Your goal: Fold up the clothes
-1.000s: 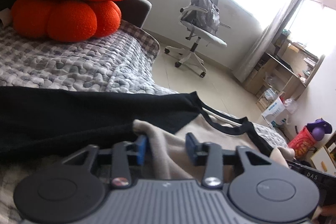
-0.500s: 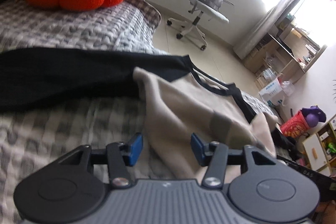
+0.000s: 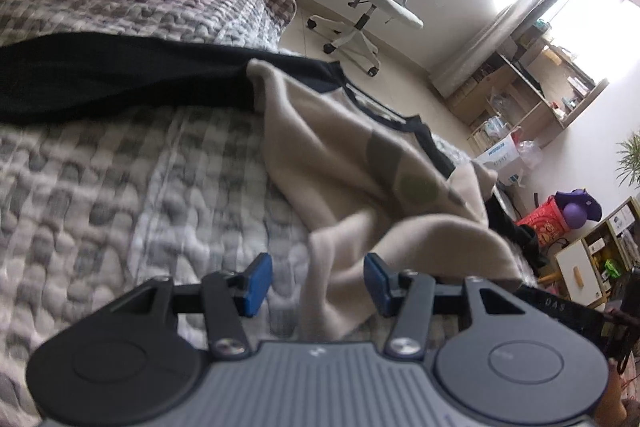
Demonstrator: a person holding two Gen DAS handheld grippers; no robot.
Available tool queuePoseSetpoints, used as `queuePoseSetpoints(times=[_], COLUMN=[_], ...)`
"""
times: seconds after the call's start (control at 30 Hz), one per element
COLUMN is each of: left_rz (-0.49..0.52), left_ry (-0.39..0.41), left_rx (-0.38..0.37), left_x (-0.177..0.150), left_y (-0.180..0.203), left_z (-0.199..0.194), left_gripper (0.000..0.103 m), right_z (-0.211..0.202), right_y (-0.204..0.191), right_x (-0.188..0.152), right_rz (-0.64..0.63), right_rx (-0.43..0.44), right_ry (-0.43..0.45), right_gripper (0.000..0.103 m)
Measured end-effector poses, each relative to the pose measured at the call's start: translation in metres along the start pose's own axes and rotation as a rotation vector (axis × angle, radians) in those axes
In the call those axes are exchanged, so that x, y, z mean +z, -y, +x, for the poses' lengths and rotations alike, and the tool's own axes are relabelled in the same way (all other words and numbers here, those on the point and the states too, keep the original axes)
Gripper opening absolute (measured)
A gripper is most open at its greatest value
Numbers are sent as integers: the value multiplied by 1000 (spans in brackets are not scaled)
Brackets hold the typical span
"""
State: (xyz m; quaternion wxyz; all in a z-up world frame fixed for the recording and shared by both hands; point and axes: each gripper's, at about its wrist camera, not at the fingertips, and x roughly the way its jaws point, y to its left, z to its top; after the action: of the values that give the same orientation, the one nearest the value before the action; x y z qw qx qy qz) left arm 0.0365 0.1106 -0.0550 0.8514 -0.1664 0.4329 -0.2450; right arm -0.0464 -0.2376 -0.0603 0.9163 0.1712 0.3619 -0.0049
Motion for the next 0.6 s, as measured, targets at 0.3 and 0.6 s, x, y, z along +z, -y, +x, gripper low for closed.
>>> queuePoseSetpoints(times=[0.3,0.6], left_rz=[-17,-11], left_ry=[46,74], left_rx=[-10,-23], left_x=[-17,-25], left_y=[-3,2], left_z=[1,-11], left_gripper=[19,7], right_z=[8,1], right_y=[-21,-25], right_x=[-10,-14], right_rz=[-130,-163], right_rx=[-42,-49], right_ry=[21,39], right_gripper=[45,8])
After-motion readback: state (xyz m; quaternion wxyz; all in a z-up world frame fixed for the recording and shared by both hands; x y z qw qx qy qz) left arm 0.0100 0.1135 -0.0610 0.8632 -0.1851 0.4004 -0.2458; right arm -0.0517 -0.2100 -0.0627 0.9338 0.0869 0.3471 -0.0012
